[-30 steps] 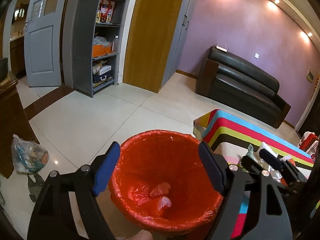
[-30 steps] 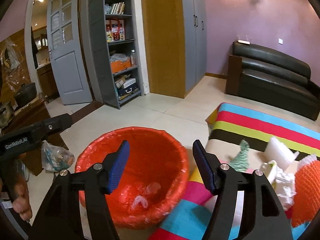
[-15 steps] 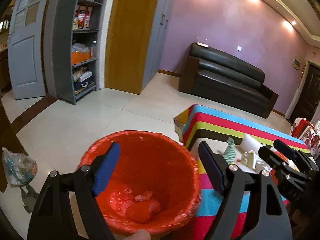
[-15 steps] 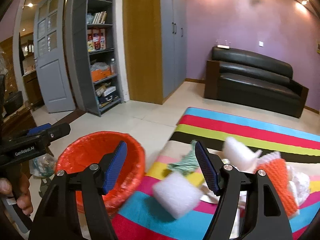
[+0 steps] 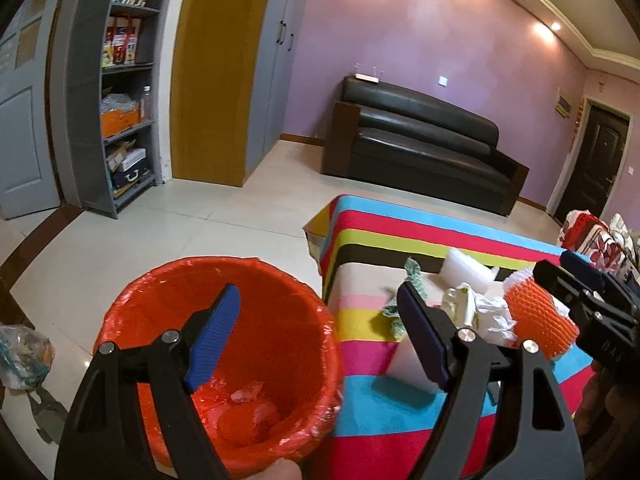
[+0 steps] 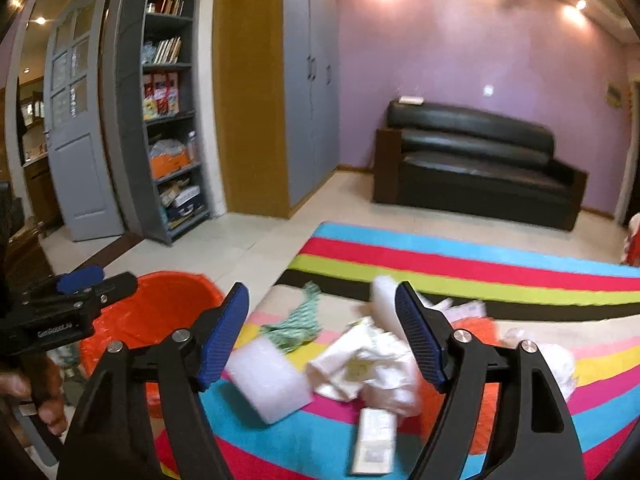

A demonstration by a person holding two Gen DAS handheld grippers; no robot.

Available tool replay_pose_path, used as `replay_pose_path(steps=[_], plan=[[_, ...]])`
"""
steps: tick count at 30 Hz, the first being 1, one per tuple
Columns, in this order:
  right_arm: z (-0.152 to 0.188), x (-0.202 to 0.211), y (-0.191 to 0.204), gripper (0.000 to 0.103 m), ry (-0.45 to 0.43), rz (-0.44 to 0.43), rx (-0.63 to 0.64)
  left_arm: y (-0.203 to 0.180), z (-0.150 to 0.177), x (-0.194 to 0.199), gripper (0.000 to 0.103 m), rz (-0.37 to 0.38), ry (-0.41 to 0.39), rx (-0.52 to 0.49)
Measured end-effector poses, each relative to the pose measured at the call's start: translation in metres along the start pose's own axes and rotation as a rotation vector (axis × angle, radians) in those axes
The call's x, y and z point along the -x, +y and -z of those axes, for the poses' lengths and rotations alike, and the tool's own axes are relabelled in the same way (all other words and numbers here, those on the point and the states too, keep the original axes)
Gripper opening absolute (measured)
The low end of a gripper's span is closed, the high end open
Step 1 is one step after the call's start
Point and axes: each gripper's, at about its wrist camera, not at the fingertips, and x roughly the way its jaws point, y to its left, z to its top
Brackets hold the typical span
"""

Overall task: Collect trash
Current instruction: 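Grasp the white foam block with the left tool while the right tool grasps another orange net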

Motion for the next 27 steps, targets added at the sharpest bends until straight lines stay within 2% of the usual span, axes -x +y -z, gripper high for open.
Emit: replay_pose_path(steps=[9,17,27], plan=[[0.002,0.008,-0.027,0.074,-0.009,0.034,-0.015,-0.022,0.008,-0.010,0.078,0.043,0.016,-0.045],[0.017,0.008,-0.062,0.075,0.025,0.082,-0.066,-0.049,0.015,-0.025,0.078,0.083,0.035,-0.074],[0.038,-0.013,-0.081,0.075,0.096,0.091,-0.024,-0.094,0.045,-0.053,0.078,0.136,0.124,-0.178]])
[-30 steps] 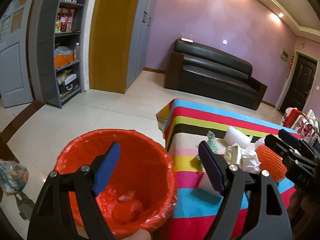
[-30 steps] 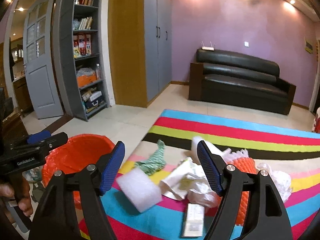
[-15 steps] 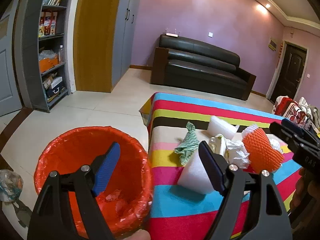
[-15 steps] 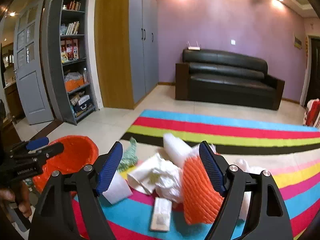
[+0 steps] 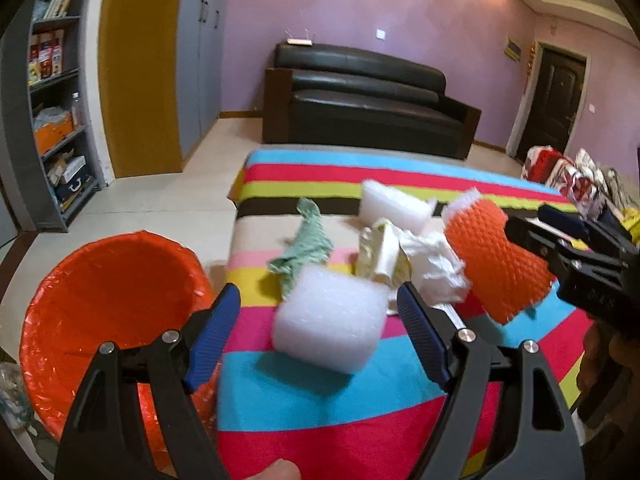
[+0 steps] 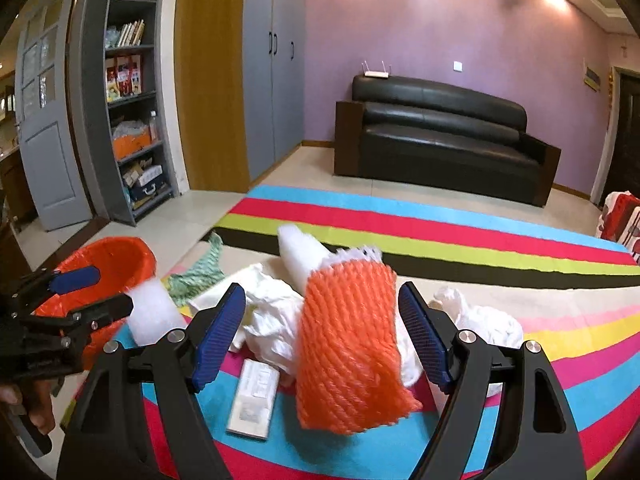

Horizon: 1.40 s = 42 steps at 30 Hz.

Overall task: Collect trash
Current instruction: 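Grasp the white foam block with the left tool while the right tool grasps another orange net, then carry the foam block and orange net to the wastebasket and release both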

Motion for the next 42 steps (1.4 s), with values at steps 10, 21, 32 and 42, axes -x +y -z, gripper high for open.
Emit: replay_pose_path(steps=[10,21,32,42], plan=[[0.008,-0.022,-0.009,0.075,0.079,0.016,-0.002,-0.009,0.007,-0.024,0.078,0.004,0.077,-0.024],[0.016,-0.044,-0.007,0.044,0.158,0.006,0.007,-0.007,0.011,-0.026,0.066,-0.009,0.101,-0.040],[0.010,-0.021,-0.008,0.028,0.097,0.024,-0.008,-0.004,0.005,-0.015,0.065,0.027,0.078,-0.028],[-0.005,-0.002,-0.006,0.028,0.006,0.031,-0.033,0.002,-0.001,0.005,0.065,0.034,0.023,-0.001]])
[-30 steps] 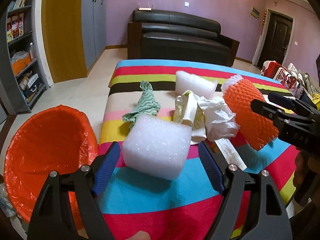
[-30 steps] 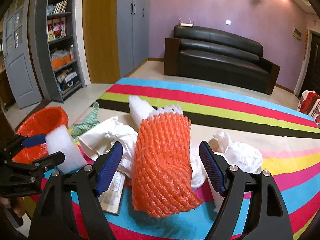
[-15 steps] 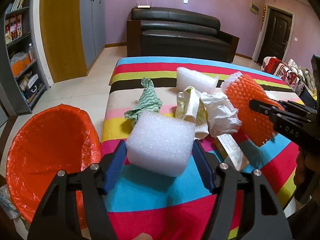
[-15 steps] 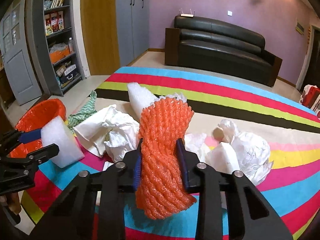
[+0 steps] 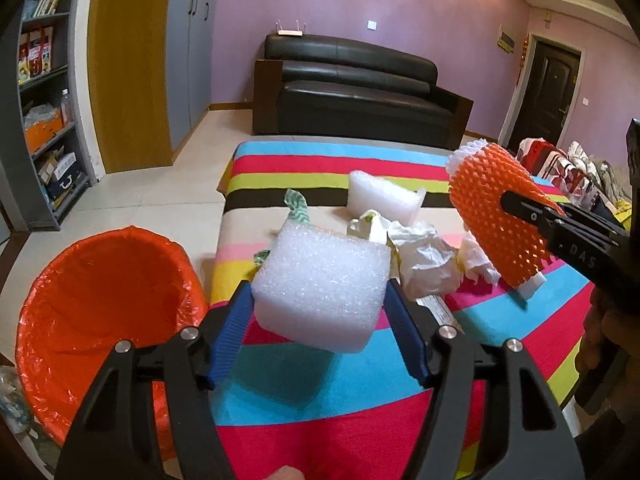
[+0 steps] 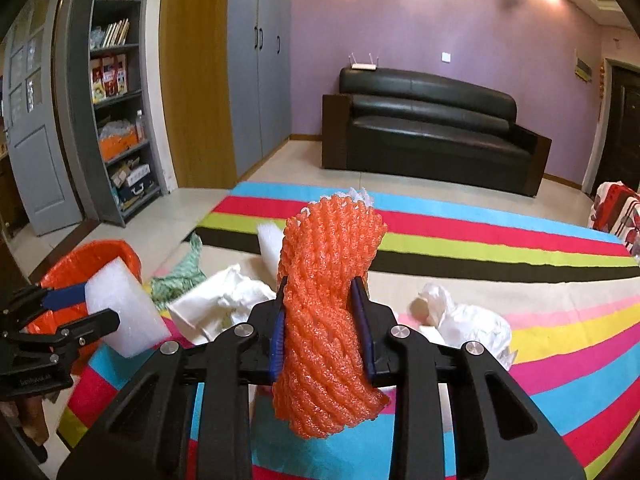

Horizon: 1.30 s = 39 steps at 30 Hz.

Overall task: Collect trash
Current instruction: 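Carry the foam block and orange net to the wastebasket and release both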

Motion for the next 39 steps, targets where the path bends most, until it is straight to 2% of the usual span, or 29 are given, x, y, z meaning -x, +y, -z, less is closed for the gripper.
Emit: replay_pose_path(steps=[8,24,39], plan=[[-0.014,0.007,0.014,0.029,-0.048,-0.027,-0.006,0.020,-0.007,0.018,0.065,-0.035,-0.046,0.043],[-0.029,0.002,0.069,0.029,-0.079,-0.125,0.012,0.087,-0.001,0.060,0.065,-0.180,-0.099,0.134],[-0.019,-0.007,0.157,0.029,-0.039,-0.268,0.078,0.143,0.010,0.102,0.065,-0.297,-0.127,0.233]])
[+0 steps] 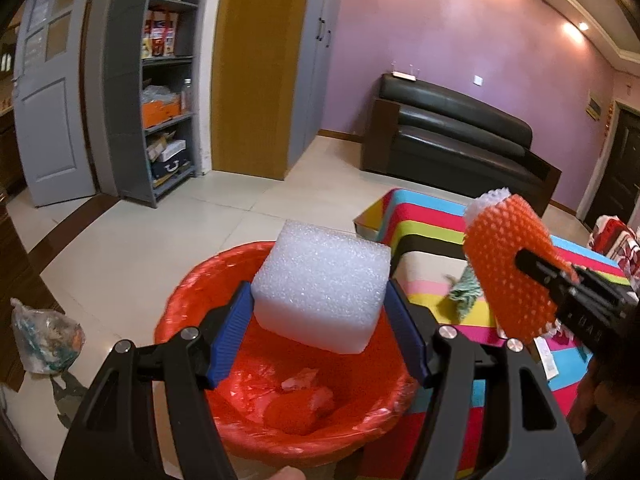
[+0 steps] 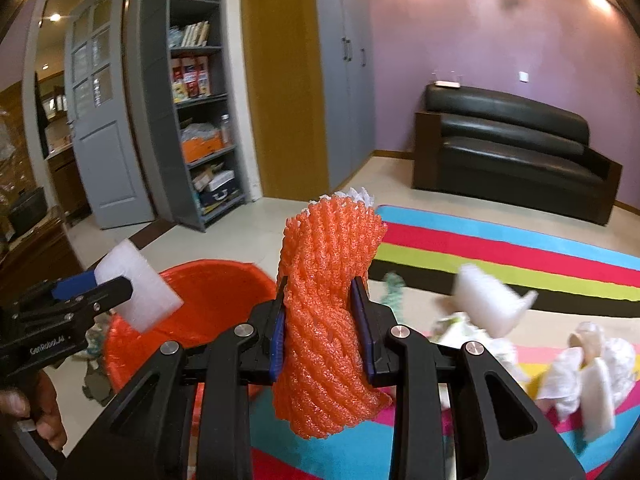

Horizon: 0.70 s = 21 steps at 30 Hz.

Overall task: Collect trash
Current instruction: 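Carry the foam block and orange net to the wastebasket and release both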

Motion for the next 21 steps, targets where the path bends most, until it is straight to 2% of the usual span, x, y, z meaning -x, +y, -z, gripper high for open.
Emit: replay_pose_path(steps=[11,21], plan=[[0.011,-0.022,0.052,0.029,0.054,-0.081,0.053,0.033,0.001,0.012,0.065,-0.052,-0.002,0.043],[0.014,-0.039,0.089,0.029,0.089,-0.143,0.079,0.048,0.000,0.017,0.065,-0.074,-0.003,0.068]])
